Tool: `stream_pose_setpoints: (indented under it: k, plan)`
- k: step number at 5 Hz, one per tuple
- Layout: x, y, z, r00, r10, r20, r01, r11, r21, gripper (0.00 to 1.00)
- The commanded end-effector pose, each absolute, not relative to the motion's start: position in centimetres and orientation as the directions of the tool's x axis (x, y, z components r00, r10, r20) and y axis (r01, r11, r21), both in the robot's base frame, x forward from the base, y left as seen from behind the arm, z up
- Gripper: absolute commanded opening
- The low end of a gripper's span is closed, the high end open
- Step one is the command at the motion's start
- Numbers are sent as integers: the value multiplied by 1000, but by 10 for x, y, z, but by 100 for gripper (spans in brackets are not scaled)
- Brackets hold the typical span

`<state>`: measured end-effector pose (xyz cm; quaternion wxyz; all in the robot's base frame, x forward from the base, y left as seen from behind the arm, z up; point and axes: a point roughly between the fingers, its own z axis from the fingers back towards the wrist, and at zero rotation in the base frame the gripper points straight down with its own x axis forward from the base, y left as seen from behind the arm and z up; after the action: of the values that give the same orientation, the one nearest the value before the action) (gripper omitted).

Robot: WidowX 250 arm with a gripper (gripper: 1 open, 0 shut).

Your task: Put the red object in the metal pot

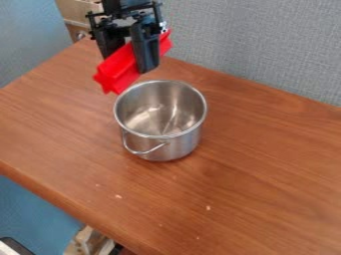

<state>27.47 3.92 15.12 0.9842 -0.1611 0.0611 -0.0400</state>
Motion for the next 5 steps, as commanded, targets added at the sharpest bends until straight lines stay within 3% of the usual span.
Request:
stream_pose_setpoints:
  k: [1, 5]
  plan:
    - [274, 41, 158, 993, -88, -82, 59, 950, -305, 0]
    - [275, 29, 153, 991, -87, -102, 55, 956, -287, 0]
